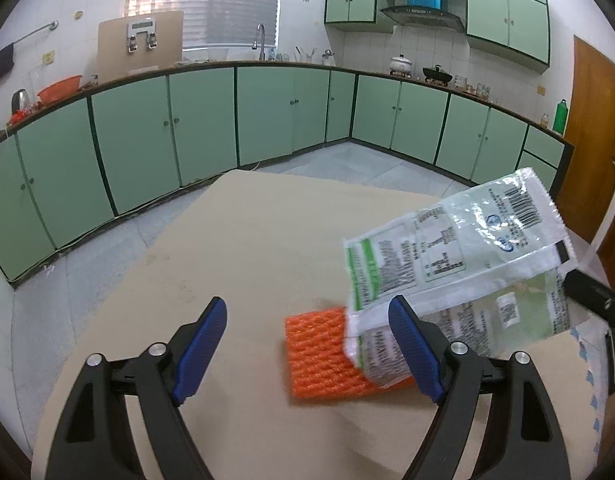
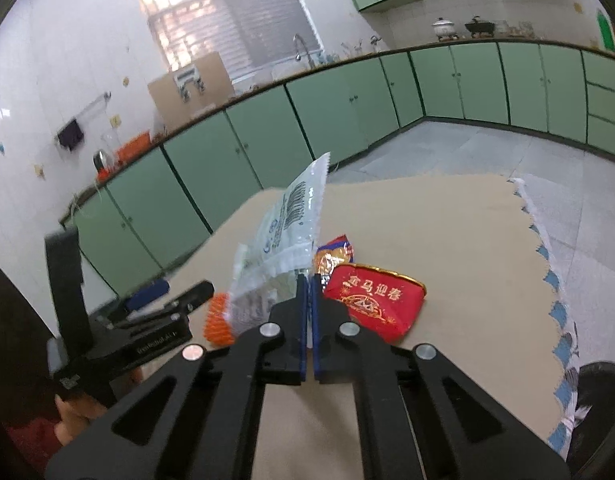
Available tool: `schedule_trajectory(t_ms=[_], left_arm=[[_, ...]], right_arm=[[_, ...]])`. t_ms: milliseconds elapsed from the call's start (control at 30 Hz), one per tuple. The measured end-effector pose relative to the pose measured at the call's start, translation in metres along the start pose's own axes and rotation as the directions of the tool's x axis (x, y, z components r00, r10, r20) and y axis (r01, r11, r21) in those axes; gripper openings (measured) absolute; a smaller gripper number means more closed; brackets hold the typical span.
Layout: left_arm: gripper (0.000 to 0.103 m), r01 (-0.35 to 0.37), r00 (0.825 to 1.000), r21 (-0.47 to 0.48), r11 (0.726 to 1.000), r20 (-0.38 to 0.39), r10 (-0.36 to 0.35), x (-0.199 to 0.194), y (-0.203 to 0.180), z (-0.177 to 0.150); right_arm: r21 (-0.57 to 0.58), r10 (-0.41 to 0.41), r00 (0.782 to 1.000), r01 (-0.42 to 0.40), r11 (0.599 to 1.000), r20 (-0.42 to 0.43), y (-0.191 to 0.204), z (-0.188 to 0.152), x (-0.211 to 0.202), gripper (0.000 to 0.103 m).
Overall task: Collect trash
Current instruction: 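Grasp the red paper cup with the left gripper while the right gripper holds the wrapper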
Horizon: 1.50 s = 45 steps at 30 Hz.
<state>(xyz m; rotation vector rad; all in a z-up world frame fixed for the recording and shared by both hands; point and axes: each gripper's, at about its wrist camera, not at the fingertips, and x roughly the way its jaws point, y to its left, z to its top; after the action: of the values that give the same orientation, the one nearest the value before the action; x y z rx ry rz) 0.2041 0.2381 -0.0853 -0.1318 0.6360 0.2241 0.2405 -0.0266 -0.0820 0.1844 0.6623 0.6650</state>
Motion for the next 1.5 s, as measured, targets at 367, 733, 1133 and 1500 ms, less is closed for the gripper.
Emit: schedule_trajectory(t_ms=[367,733,1133,1500], left_arm=[[0.082,0.073,0.997,0.055,0.996,0.004,-0.074,-0.006,-0.045,0.001],[0.082,0.159,0.987,0.133,0.978,-0.036,-0.156,0.012,-0.111,-0.008],[0.082,0.149,0.985,0.145,0.978,-0.107,-0.134,0.047,-0.146,-0.016],[0.062,0.183,0.973,0.123,0.975,-0.164,-0.162,0.063,-0.150,-0.023]], right_arm=[[0.116,-0.038,0.988,0.021,0.993,0.150,-0.050,0.015,-0.065,0.000],[0.269,-0.167,0.973,0.121,0.955,0.157,-0.120,-0.016,-0.096,0.000],[0.243,-0.293,0.953,0.266,0.933,0.081,-0.143,-0.035,-0.090,0.000],[0.244,-0.342,0.940,0.329,0.912,0.012,-0.156,-0.050,-0.082,0.000]])
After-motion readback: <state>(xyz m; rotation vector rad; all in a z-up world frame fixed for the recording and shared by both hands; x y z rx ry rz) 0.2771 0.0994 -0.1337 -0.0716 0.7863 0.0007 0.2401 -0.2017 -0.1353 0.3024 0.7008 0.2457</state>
